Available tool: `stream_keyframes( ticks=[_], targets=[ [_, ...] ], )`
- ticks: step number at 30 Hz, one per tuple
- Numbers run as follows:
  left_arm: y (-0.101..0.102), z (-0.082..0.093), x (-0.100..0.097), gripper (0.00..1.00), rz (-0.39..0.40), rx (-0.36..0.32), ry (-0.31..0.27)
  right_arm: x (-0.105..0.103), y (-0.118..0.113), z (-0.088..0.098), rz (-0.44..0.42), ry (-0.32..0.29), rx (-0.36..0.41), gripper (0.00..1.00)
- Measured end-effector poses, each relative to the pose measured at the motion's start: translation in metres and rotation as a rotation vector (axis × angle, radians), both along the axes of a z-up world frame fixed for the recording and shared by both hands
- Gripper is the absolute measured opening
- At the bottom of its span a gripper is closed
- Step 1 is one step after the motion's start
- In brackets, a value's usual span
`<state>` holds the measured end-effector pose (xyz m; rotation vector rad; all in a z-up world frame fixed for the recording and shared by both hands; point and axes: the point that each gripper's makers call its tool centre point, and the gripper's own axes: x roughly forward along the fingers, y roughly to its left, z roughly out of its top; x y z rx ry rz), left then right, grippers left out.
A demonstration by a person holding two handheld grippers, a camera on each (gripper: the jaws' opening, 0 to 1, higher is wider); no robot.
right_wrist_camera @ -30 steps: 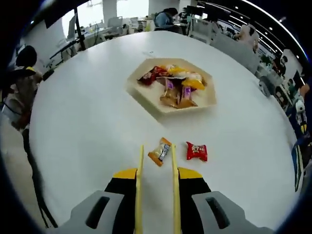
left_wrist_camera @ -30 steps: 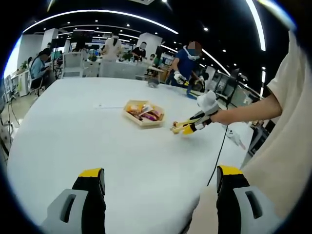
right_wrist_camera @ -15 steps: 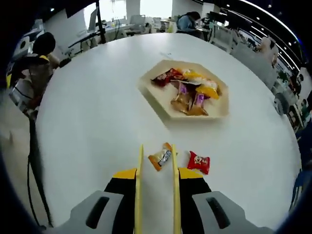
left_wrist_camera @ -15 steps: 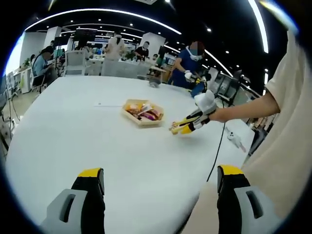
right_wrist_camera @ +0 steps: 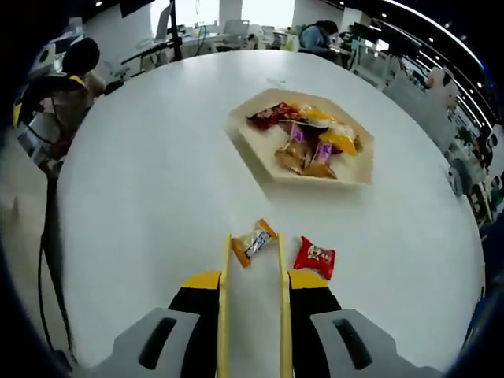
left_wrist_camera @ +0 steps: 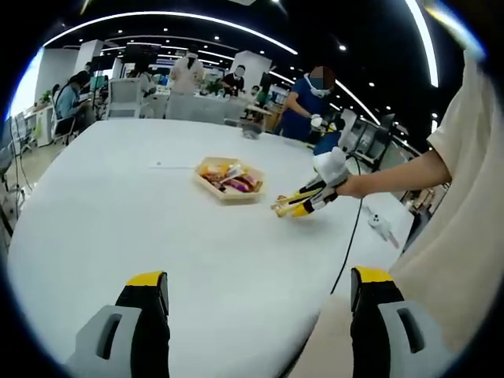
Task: Place the target food into the container with the food tongs after gripping and lifting it, then release it inside without dropping or visibly crushing the food.
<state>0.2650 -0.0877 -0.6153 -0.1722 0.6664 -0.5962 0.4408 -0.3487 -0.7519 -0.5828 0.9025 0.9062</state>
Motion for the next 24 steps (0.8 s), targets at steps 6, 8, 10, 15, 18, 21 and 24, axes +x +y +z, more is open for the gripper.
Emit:
stream_keyframes(
  ticks=[6,8,10,15,18,21,24],
  targets=[
    [-0.0014,-0.0008,0.0003,0.96,-0.01,0.005,0.005,0.0025,0.0043,-0.0005,0.032,-0.007,-0.008,0.29],
    [-0.0006,-0.001,0.0004,0.96,-0.008,0.007,0.005,0.0043,0.0053,-0.002,0.043,-0.006,-0.017,0.29],
    [0.0005,-0.0013,0.0005,0.96,-0.007,0.008,0.006,0.0055,0.0059,-0.0041,0.051,-0.009,-0.036,0.29],
    [0.0026,-0.0024,-0.0002,0.96,-0.004,0.009,0.009,0.0043,0.0066,-0.0047,0.034,0.005,-0.045,0.28],
    [0.0029,-0.0022,-0.0004,0.96,-0.002,0.007,0.01,0.0035,0.0072,-0.0043,0.001,0.018,-0.028,0.27],
    [0.0032,-0.0026,-0.0006,0.96,-0.003,0.007,0.01,0.0019,0.0056,-0.0045,-0.031,0.032,-0.031,0.25],
    [0.0033,-0.0027,-0.0007,0.96,-0.005,0.005,0.011,0.0003,0.0037,-0.0056,-0.059,0.044,-0.042,0.23]
  ],
)
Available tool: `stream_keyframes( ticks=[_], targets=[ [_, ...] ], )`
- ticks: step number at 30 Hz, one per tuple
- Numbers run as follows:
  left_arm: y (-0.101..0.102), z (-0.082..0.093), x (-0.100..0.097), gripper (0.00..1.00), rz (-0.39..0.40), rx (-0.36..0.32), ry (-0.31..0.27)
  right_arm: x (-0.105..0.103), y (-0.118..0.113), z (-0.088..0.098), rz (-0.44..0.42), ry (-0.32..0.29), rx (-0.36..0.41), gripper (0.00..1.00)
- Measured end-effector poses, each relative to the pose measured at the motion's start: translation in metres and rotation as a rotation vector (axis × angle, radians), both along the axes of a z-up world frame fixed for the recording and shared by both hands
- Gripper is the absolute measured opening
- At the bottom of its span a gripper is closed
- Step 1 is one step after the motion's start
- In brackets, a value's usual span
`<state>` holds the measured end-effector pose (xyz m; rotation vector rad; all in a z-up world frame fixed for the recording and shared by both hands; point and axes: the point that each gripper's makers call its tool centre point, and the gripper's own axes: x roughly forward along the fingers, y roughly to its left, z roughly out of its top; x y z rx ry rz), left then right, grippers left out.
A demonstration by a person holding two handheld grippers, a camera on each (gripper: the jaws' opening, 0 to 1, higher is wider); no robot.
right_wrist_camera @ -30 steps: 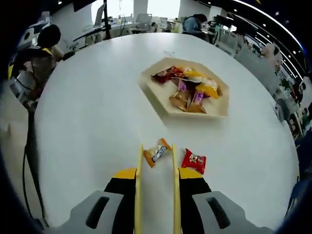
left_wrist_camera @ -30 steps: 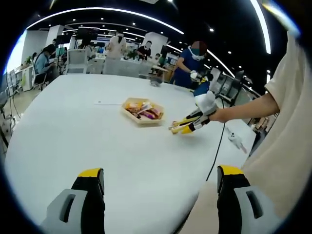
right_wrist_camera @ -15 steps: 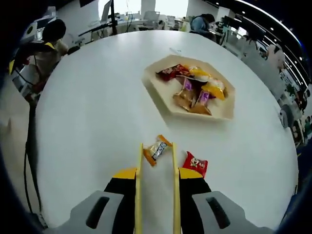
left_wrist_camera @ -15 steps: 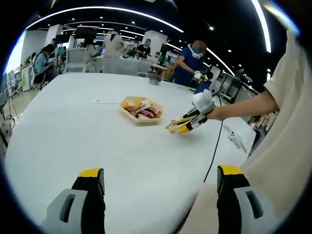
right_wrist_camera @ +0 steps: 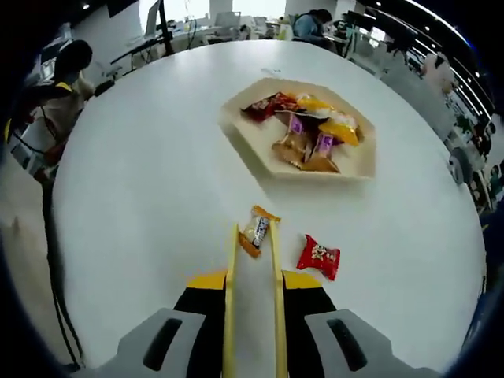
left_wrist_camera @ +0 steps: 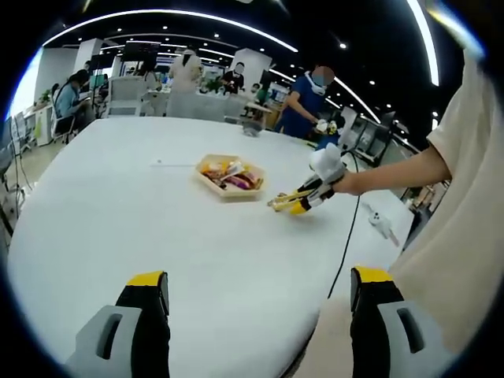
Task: Place the target food into the container with the food tongs after gripping and lifting it, then release it inside without dropping or visibly crushing the food.
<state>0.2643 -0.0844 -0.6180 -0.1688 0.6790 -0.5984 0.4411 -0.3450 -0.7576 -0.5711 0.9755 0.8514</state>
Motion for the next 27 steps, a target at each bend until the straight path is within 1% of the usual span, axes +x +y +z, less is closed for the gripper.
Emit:
stream_keyframes(
  ticks=[2,3,4,5,6,9,10,12,19,20,22,23,27],
  targets=[
    [0.0002,-0.0002,-0.0003,0.96,-0.002,0.002,0.0,-0.0015,0.0003,-0.0007,-0.012,0.012,0.004,0.23],
    [0.0003,-0.0002,-0.0005,0.96,-0.002,0.002,0.0,-0.0004,-0.0001,-0.0005,-0.013,0.001,-0.002,0.23],
    [0.0003,-0.0002,-0.0006,0.96,-0.002,0.001,0.001,-0.0004,-0.0004,-0.0006,-0.017,0.002,-0.003,0.22],
    [0.0003,-0.0003,-0.0009,0.96,-0.002,0.003,0.001,-0.0017,0.0,-0.0014,-0.036,0.017,0.007,0.22],
    [0.0003,-0.0004,-0.0011,0.96,-0.002,0.003,0.001,-0.0005,-0.0008,-0.0017,-0.04,0.009,0.004,0.22],
    [0.0002,-0.0003,-0.0017,0.96,-0.001,0.003,0.001,-0.0017,-0.0009,-0.0019,-0.067,0.02,0.012,0.21],
    [0.0001,-0.0003,-0.0019,0.96,0.0,0.003,0.001,-0.0005,-0.0016,-0.0017,-0.081,0.012,0.016,0.21],
    [0.0,-0.0002,-0.0024,0.96,0.0,0.003,0.001,-0.0012,-0.0015,-0.0016,-0.096,0.015,0.022,0.21],
    [-0.0006,-0.0001,-0.0033,0.96,-0.002,0.002,0.002,-0.002,-0.0041,-0.0005,-0.117,0.001,0.02,0.21],
    [-0.0008,0.0001,-0.0031,0.96,-0.002,0.002,0.002,-0.0021,-0.0044,-0.0001,-0.128,0.006,0.029,0.21],
    [-0.0012,0.0006,-0.0025,0.96,-0.003,0.003,0.0,-0.0017,-0.0058,0.0018,-0.132,-0.001,0.026,0.21],
    [-0.0014,0.0009,-0.0023,0.96,-0.004,0.002,-0.001,-0.0025,-0.0052,0.0026,-0.138,0.007,0.036,0.21],
    [-0.0025,0.0012,-0.0014,0.96,-0.009,0.002,-0.002,0.0009,-0.006,0.0077,-0.146,-0.013,0.038,0.21]
  ],
)
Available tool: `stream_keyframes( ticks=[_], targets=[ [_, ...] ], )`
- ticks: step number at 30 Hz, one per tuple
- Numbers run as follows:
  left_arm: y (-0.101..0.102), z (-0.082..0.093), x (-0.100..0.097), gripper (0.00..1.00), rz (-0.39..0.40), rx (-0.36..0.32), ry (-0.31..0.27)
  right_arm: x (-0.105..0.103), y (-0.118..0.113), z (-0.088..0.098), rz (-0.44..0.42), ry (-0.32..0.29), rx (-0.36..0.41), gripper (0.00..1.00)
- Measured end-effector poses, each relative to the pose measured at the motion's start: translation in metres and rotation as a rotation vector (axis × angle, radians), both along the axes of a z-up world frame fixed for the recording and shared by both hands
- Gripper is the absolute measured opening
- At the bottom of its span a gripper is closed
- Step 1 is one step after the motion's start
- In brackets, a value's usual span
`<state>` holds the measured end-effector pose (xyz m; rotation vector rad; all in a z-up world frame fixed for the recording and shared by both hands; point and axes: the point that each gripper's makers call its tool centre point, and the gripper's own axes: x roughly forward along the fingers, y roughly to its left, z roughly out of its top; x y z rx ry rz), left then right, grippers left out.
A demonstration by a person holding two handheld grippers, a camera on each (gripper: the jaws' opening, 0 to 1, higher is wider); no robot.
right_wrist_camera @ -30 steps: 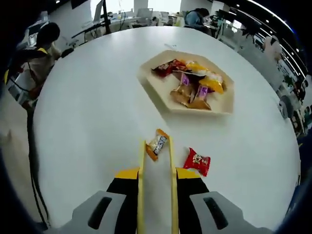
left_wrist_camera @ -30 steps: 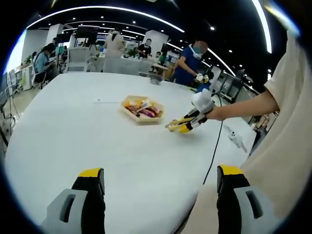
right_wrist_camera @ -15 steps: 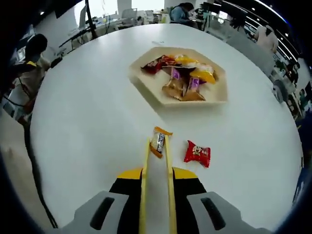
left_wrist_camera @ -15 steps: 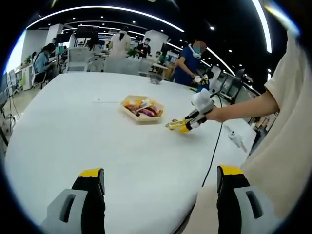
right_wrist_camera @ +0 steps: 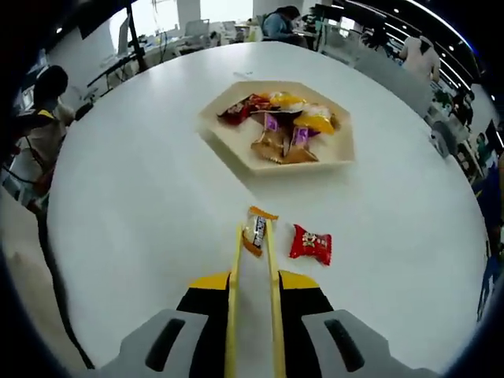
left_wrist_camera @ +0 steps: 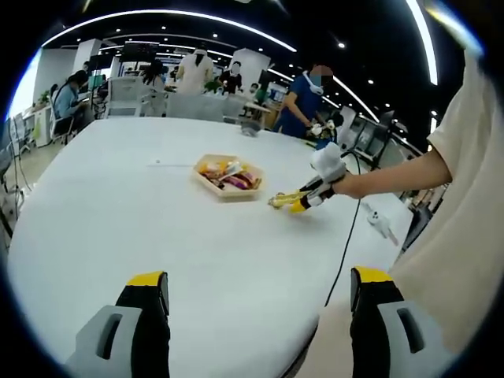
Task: Place the target food into the container with the food tongs after gripping and lifting it, then release it inside without dropping or visibly crushing the food.
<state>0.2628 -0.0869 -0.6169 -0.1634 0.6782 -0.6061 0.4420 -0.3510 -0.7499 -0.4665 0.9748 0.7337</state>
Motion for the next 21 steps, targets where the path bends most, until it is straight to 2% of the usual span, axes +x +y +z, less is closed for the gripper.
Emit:
stream_keyframes(
  ticks=[21],
  targets=[
    [-0.003,0.003,0.003,0.96,-0.017,-0.009,-0.018,0.003,0.0,0.019,-0.052,-0.032,0.041,0.21]
  ],
)
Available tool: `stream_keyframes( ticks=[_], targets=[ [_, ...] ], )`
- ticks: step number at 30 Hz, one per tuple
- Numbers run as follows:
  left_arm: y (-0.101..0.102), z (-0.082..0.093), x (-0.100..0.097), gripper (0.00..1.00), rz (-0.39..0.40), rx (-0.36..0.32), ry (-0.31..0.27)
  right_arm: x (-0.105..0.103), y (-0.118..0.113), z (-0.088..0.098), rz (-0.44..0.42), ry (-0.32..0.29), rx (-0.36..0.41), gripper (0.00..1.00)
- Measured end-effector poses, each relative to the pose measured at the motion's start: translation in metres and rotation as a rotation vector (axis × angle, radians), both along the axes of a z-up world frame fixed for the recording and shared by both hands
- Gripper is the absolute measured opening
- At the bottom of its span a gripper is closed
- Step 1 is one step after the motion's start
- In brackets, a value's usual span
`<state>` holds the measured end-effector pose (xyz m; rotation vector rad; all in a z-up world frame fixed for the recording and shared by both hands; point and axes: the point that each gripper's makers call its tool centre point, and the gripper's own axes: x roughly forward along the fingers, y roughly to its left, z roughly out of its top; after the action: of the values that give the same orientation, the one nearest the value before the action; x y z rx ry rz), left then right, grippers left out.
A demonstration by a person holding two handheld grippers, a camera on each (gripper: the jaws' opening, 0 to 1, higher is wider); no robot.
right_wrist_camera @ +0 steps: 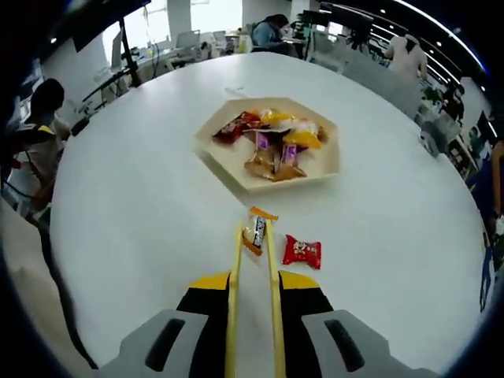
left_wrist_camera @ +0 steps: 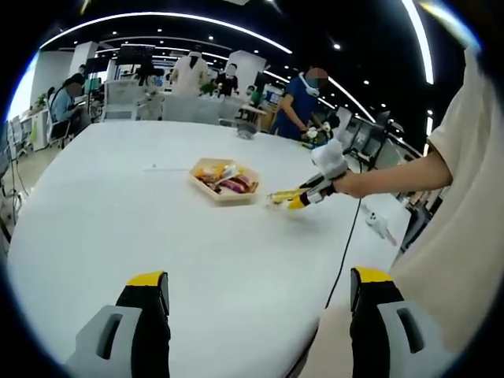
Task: Place the target food into the container with the food tongs after gripping and lifting it, then release it inside without dropping or visibly crushing the food.
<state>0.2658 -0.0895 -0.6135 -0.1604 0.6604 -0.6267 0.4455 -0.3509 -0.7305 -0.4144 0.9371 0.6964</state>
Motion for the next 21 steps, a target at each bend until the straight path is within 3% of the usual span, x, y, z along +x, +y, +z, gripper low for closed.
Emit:
stream_keyframes(
  ticks=[21],
  targets=[
    [0.007,0.006,-0.004,0.96,-0.016,-0.009,-0.035,0.006,0.003,0.034,-0.053,-0.061,0.033,0.21]
  ],
)
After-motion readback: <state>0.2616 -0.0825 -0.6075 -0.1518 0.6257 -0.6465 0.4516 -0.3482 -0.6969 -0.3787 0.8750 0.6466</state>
